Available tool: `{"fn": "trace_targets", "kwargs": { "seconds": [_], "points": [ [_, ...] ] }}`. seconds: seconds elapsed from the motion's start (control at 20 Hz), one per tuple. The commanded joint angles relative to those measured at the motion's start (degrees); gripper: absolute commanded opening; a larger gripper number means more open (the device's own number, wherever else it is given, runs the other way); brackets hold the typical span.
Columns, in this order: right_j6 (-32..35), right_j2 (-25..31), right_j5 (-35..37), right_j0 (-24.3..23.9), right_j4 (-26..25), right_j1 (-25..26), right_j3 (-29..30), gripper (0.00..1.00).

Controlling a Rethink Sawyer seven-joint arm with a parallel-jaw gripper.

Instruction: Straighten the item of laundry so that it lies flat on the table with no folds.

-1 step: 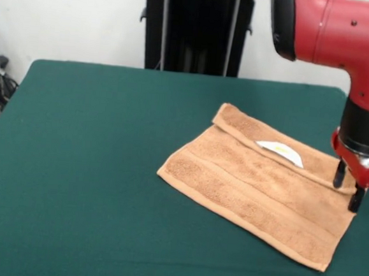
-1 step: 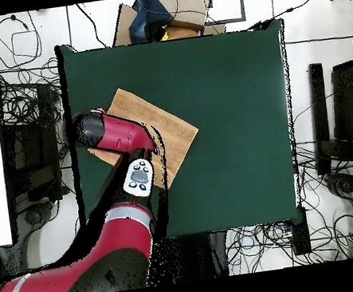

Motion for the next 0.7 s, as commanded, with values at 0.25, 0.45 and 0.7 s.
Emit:
{"fn": "trace_targets", "kwargs": {
  "seconds": [0.25, 0.45, 0.7],
  "points": [
    [13.04, 1.46, 2.93, 3.14, 1.42, 7.98, -5.38, 1.0],
    [12.78, 1.38, 3.81, 3.01, 1.49, 6.99, -4.84, 1.0],
    [14.78, -0.43, 7.21, 4.02, 1.57, 6.58, -6.72, 1.0]
  ]
}}
